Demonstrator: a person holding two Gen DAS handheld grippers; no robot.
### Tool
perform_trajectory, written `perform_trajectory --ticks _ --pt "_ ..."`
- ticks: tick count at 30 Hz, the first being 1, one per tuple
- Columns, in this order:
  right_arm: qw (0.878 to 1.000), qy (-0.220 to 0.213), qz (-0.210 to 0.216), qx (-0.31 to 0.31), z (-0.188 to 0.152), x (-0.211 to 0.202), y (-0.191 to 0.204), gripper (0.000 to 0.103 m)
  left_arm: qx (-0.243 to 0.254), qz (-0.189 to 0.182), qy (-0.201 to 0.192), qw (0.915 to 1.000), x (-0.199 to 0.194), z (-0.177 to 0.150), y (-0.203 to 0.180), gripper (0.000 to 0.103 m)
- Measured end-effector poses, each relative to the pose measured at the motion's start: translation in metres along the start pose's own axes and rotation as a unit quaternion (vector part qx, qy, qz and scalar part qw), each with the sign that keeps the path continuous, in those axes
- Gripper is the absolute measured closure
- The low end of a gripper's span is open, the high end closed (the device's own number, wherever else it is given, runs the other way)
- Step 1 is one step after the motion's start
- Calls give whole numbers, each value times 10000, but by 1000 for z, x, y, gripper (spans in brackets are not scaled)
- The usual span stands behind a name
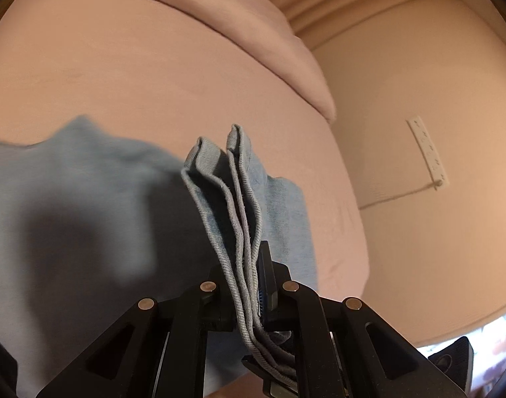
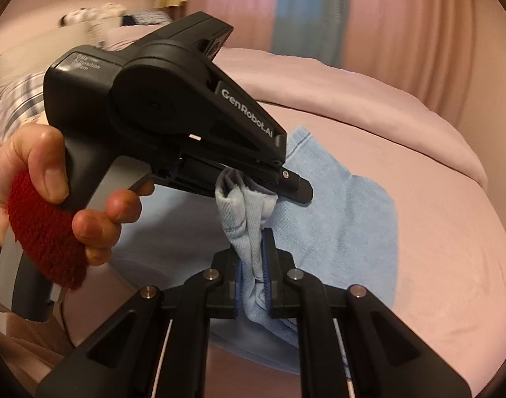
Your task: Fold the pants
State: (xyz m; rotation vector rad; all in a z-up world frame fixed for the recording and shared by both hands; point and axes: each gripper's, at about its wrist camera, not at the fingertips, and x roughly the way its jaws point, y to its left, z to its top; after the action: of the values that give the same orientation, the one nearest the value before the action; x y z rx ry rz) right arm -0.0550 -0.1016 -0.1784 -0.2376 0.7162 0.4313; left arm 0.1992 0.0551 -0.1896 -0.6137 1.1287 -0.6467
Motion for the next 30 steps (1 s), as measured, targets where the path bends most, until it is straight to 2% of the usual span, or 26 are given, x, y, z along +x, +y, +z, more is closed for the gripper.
perform_trajectory --ticks 6,13,16,18,22,25,27,29,30 --pt "9987 235 344 -296 -3 21 23 92 -267 347 -33 9990 3 -3 29 97" --pt "9960 646 565 -245 -1 45 21 88 -514 516 74 9973 11 0 51 97" --pt "9933 786 840 -47 6 51 14 79 -550 569 58 9968 6 1 52 90" --pt "9913 848 1010 53 9 49 7 66 -481 762 16 9959 -4 2 53 86" --pt "9846 680 1528 511 16 28 -25 66 -125 1252 -233 9918 -32 3 46 84" --pt "9752 388 1818 1198 18 8 -66 65 298 1545 -403 9867 -44 0 28 84" --pt "9728 289 1665 1582 24 5 -99 65 629 1558 -359 9851 -41 -6 13 84" --pt "9797 433 1024 1670 25 7 -131 65 1047 1536 -166 9824 -28 -15 -7 84" --pt "9816 507 819 1650 28 13 -140 69 1250 1543 -79 9800 -18 -18 -17 84"
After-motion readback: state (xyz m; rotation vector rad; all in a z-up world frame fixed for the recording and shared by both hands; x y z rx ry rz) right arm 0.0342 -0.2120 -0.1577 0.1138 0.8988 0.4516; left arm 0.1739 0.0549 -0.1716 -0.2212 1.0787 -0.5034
